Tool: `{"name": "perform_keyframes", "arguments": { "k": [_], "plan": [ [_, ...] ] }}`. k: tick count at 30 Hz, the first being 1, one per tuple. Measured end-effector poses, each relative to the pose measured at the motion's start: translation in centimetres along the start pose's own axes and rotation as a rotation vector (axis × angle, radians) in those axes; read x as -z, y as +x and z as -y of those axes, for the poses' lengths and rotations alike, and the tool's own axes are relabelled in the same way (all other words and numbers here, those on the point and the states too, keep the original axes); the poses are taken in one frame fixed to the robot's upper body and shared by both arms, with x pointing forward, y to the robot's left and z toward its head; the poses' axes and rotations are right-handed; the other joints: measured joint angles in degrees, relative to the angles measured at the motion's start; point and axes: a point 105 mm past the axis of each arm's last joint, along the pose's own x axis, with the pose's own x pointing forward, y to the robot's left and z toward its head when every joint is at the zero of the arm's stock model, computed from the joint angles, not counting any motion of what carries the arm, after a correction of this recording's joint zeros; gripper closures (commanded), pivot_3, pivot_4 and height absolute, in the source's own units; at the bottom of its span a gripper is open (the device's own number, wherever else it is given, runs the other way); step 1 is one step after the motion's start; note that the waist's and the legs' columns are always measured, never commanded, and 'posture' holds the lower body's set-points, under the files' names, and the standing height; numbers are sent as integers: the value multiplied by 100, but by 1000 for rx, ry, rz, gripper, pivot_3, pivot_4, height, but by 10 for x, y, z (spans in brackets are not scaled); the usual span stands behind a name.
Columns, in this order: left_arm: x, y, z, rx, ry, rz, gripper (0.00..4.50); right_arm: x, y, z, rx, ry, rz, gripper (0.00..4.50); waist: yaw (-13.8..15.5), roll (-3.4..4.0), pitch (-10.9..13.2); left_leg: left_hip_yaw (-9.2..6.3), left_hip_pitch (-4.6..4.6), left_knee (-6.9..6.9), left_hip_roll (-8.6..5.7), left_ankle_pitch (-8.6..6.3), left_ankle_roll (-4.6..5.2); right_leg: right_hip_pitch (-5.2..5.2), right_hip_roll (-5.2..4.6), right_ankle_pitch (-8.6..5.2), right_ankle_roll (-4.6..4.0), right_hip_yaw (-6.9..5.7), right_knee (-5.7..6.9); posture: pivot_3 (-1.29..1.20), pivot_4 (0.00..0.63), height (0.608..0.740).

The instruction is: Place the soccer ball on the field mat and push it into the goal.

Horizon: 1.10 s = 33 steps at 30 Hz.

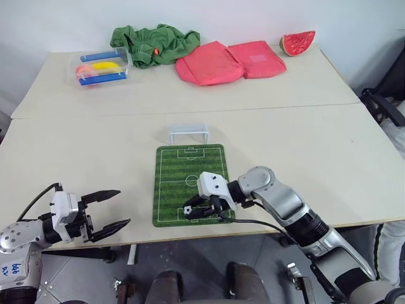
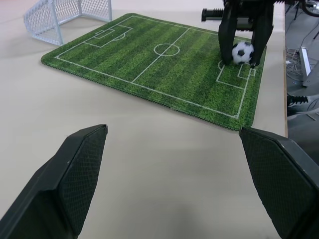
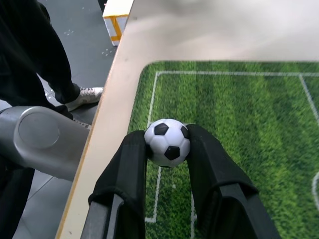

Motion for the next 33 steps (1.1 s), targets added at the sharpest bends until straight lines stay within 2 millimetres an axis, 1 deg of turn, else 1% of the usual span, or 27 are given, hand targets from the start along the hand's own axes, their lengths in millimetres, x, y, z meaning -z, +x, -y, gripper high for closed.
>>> {"name": "perform_keyframes", "arguments": {
  "k": [6,8,14,15,16,25,33],
  "plan": [
    [0,0,0,-8,0,-1,0,9,0,3,7,11,-13,3664,-3,0,0,1,0,0,0,0,0,0,0,0,0,0,0,0,150,740],
    [0,0,-1,-12,0,-1,0,9,0,3,2,3,-13,2909,-3,0,0,1,1,0,1,0,-1,0,0,0,0,0,0,0,150,740],
    [-3,1,-4,-22,11,6,0,9,0,0,-16,-8,-6,953,-2,0,0,1,1,0,1,0,0,0,0,0,0,0,0,0,150,740],
    [-3,2,-4,-23,14,8,0,8,0,0,-17,-8,-5,565,-2,0,0,1,1,0,1,0,0,0,0,0,0,0,1,0,150,740],
    [-4,2,-5,-23,17,10,0,8,0,0,-18,-8,-3,286,-2,0,0,1,1,0,1,0,-1,0,0,0,0,0,1,0,150,740],
    [-7,9,-8,-24,28,32,0,6,-3,5,10,4,10,286,0,0,0,2,1,0,1,0,-1,0,0,0,0,0,1,0,150,740],
    [-10,12,-10,-23,37,40,0,4,0,5,7,12,19,286,-1,0,0,2,1,0,2,-1,-1,-1,0,0,0,0,1,0,150,740]
  ]
}}
